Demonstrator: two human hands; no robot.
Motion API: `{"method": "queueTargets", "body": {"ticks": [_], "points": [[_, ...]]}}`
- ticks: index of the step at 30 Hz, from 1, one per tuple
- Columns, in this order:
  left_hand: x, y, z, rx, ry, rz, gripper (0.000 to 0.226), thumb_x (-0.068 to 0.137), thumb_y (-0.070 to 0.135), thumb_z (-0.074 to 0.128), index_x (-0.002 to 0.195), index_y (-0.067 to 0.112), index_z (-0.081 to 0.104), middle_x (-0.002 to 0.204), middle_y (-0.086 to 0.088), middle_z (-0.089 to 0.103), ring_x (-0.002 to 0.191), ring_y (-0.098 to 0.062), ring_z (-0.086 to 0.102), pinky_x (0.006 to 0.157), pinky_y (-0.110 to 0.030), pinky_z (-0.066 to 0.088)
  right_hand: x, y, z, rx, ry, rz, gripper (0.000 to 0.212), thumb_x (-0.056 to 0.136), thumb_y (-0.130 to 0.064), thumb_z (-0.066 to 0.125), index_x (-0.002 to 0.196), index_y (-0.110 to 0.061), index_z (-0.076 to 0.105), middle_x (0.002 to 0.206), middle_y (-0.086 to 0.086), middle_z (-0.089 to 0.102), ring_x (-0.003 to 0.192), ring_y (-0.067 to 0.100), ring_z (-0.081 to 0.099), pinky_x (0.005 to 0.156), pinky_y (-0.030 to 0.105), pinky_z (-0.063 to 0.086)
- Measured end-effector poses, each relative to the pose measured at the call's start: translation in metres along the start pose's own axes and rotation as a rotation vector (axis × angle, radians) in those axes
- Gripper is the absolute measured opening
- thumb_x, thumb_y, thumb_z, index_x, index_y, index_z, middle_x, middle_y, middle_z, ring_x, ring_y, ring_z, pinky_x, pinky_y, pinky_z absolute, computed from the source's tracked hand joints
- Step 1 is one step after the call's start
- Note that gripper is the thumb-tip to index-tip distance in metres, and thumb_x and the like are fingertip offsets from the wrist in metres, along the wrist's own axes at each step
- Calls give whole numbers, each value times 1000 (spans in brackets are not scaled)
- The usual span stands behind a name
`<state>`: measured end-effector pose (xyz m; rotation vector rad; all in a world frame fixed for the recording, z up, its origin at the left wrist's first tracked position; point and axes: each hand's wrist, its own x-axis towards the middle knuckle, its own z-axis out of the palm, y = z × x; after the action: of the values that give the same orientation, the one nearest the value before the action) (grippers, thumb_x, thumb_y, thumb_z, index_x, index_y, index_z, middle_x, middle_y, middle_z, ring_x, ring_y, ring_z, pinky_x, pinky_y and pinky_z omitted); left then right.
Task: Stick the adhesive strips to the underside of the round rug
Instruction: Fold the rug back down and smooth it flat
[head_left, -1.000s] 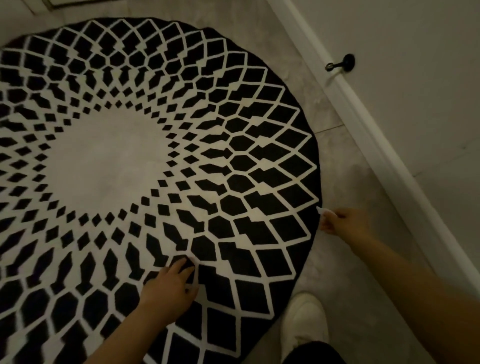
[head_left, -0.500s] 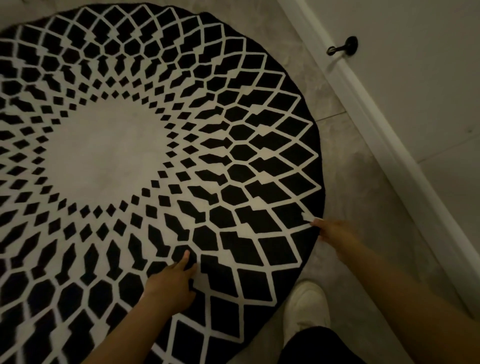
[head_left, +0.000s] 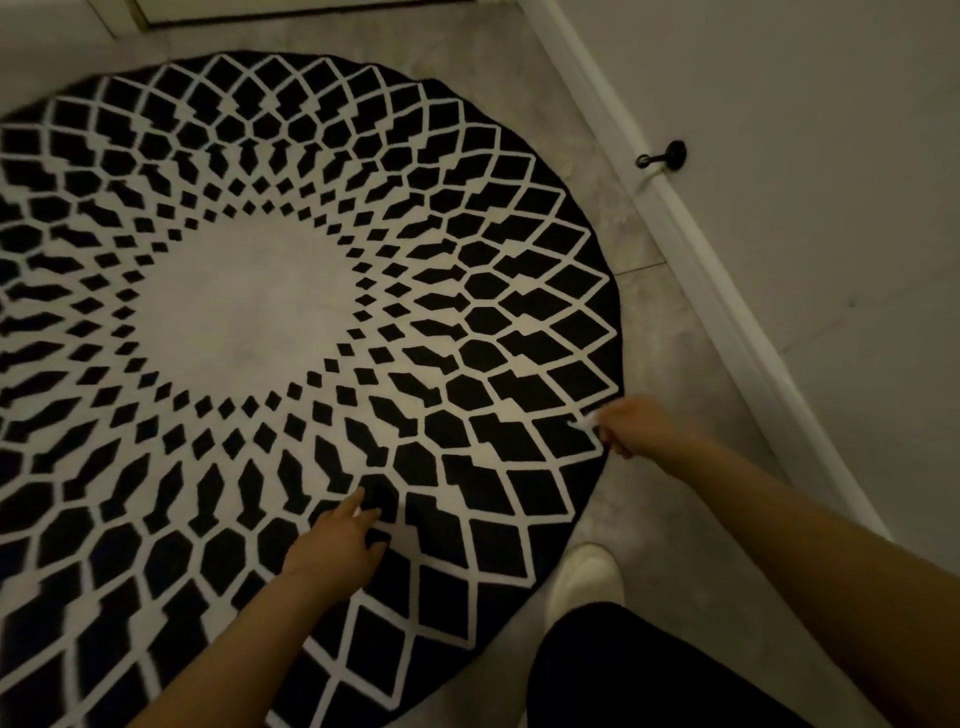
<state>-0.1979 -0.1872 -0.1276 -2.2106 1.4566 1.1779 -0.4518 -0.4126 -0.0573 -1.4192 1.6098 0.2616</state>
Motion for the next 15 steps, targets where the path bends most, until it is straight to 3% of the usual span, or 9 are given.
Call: {"method": "queueTargets", "body": {"ticks": [2,4,6,8,11,15], "points": [[-14,-1,-16,-35,45,-6,53,96,41,43,146,27,31,159,3,5,141,-23,24,110,-39,34,-21,-35,3,25,-18,-94,20,98,-18,43,85,-15,58,75,4,53,61,12,47,56,22,39],[-29,0,-38,-70,110,-9,53,96,41,44,146,26,33,159,3,7,140,-22,26,110,-39,35,-48,-68,6,26,-65,-205,21,99,-18,41,109,-19,59,76,4,55,59,10,47,52,20,39],[-47,-2,-63,-81,164,-20,53,96,41,44,145,26,34,159,3,9,136,-21,34,107,-38,38,-78,-96,6,-23,-107,-310,28,99,-16,40,120,-20,58,74,3,56,54,8,45,48,18,37],[-68,-6,-85,-94,238,-33,52,95,41,46,144,26,36,159,2,11,131,-20,41,106,-38,40,-106,-119,1,-53,-96,-387,27,99,-14,40,115,-18,61,70,2,54,53,8,44,47,17,36],[-107,-10,-115,-148,412,-55,47,96,38,46,141,25,41,157,1,21,135,-20,37,110,-38,34,-150,-145,-10,8,-77,-479,24,96,-16,45,104,-16,68,66,0,52,53,8,43,48,18,35],[-168,-6,-142,-246,622,-82,43,96,38,46,137,27,46,151,4,31,128,-16,44,104,-37,39,-204,-155,-13,126,-17,-564,21,95,-20,51,95,-12,70,64,-2,54,54,8,46,51,19,39]]}}
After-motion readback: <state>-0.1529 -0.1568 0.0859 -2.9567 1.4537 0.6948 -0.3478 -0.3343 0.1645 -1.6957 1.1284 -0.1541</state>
